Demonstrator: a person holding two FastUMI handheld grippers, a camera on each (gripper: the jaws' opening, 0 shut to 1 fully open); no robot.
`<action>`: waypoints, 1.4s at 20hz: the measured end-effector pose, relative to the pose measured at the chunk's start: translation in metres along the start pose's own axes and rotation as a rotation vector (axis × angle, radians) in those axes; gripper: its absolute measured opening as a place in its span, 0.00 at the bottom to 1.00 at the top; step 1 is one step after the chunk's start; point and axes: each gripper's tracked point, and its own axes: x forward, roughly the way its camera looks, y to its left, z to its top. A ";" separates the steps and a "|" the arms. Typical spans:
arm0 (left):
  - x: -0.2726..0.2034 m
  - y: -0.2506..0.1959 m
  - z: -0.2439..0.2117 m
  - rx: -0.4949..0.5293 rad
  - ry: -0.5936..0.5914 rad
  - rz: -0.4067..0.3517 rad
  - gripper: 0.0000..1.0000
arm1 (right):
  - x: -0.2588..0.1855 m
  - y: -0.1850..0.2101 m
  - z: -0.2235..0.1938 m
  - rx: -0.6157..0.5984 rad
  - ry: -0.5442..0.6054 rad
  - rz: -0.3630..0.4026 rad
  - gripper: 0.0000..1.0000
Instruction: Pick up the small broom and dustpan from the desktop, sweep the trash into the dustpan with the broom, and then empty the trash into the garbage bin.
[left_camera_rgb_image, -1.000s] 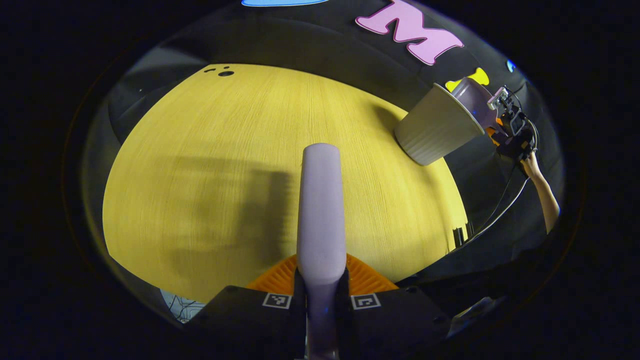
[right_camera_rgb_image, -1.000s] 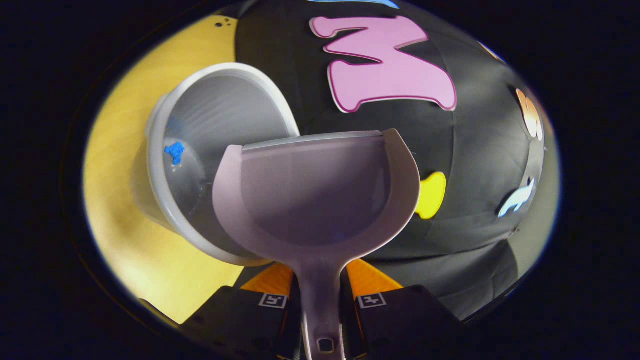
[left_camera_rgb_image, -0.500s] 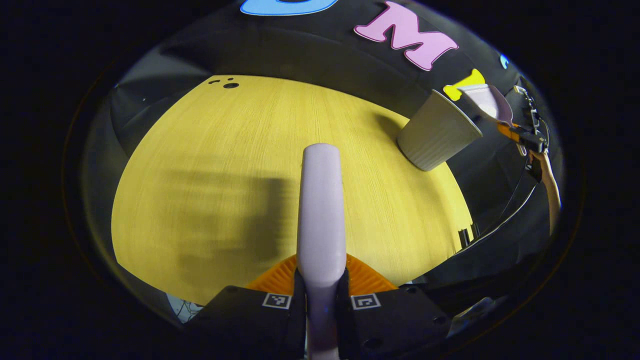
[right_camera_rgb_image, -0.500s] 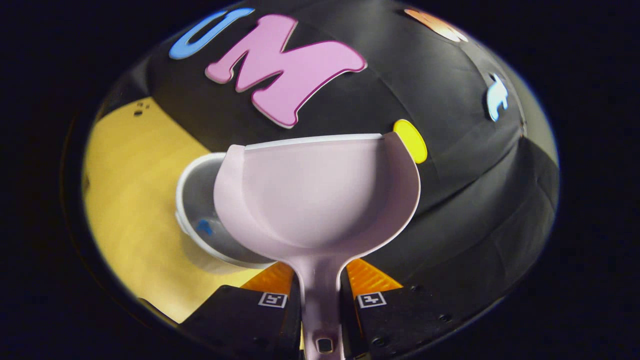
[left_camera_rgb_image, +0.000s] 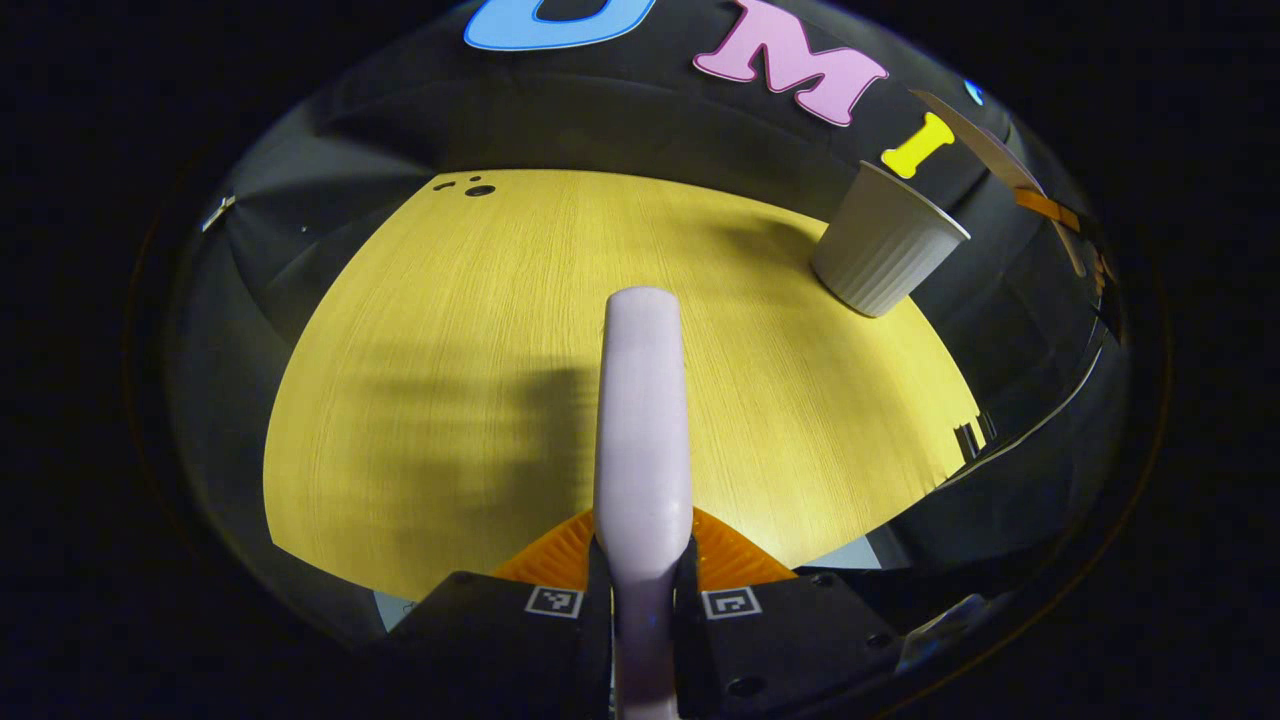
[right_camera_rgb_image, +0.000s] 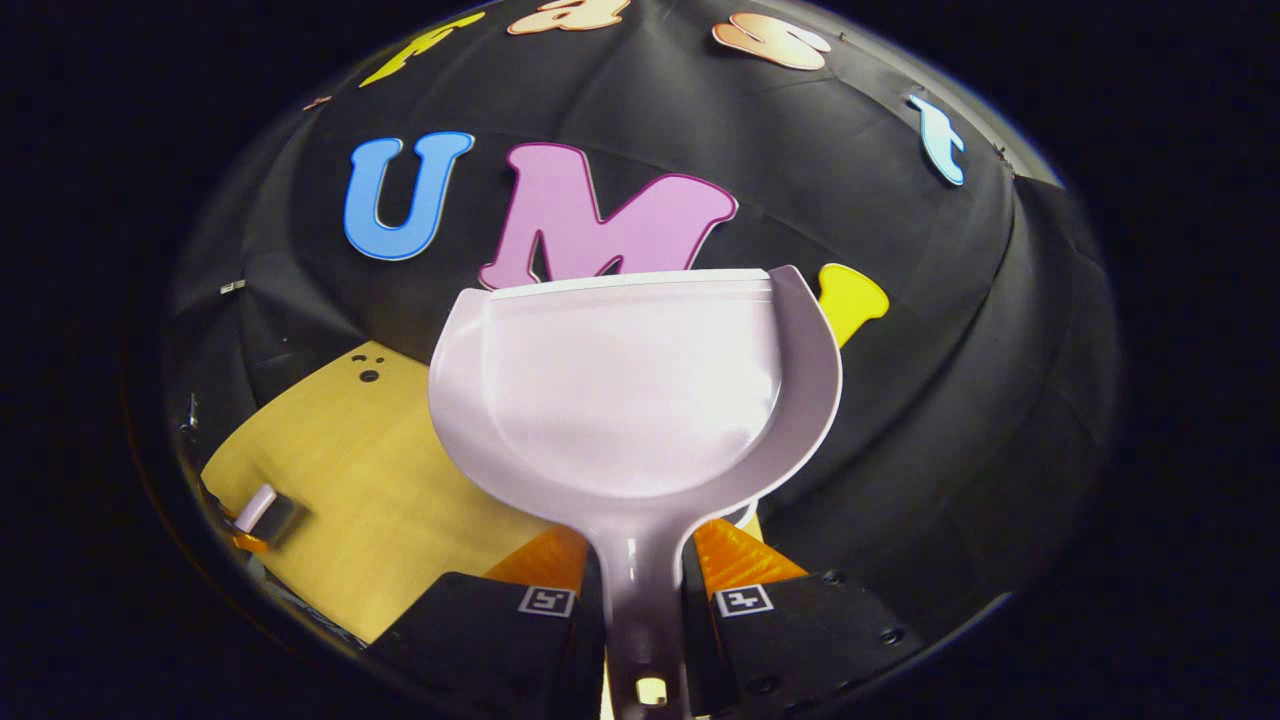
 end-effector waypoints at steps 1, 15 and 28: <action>0.000 -0.002 -0.001 0.001 -0.003 -0.003 0.29 | 0.001 0.006 -0.001 0.013 0.012 0.031 0.36; 0.030 0.017 0.007 -0.004 0.008 0.085 0.29 | -0.015 0.129 -0.146 0.111 0.358 0.328 0.36; 0.099 0.037 0.044 0.051 0.140 0.236 0.31 | -0.014 0.118 -0.245 0.209 0.645 0.318 0.36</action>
